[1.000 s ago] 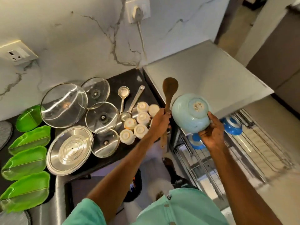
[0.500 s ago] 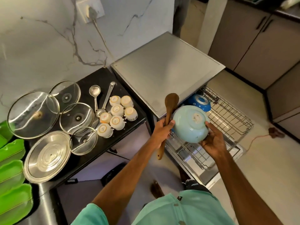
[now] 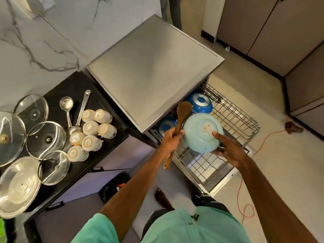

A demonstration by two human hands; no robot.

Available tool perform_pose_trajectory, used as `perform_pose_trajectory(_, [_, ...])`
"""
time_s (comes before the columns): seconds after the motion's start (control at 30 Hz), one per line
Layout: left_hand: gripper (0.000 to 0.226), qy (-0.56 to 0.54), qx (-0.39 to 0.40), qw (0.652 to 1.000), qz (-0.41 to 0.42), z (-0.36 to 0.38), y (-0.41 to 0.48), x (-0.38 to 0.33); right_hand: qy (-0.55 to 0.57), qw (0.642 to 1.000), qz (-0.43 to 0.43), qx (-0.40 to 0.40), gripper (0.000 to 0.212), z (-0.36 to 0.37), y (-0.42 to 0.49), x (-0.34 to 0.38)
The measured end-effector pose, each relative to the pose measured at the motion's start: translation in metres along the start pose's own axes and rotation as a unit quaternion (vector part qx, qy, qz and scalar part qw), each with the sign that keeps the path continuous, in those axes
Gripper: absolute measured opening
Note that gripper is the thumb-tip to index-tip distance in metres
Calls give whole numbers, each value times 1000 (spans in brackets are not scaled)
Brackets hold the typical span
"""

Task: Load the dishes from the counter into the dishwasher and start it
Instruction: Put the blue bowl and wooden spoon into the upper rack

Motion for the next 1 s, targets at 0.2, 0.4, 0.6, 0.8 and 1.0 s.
perform_pose_trajectory(0.2, [7, 25, 1, 999, 25, 48, 60, -1, 9, 999, -5, -44, 50, -43, 57, 8])
perform_pose_trajectory(0.4, [9, 29, 20, 999, 11, 99, 150, 23, 27, 993, -15, -111, 59, -85, 143, -8])
perform_pose_trajectory(0.6, [18, 17, 7, 1000, 19, 143, 216, 60, 83, 984, -13, -156, 51, -120, 223, -23])
perform_pose_trajectory(0.8, [21, 13, -2, 1000, 18, 149, 230, 97, 127, 972, -9, -196, 52, -142, 272, -33])
perform_pose_trajectory(1.0, [26, 4, -16, 1000, 16, 146, 225, 116, 122, 967, 8, -223, 63, -143, 303, -45])
Point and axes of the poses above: each hand's wrist, its own y-axis towards the middle knuckle, its own z-axis out of the palm, x = y × z, the point moved 1 cm from there along y, towards the middle knuckle, and after that the axes turned 1 degree about z, right-handed, at the moved point
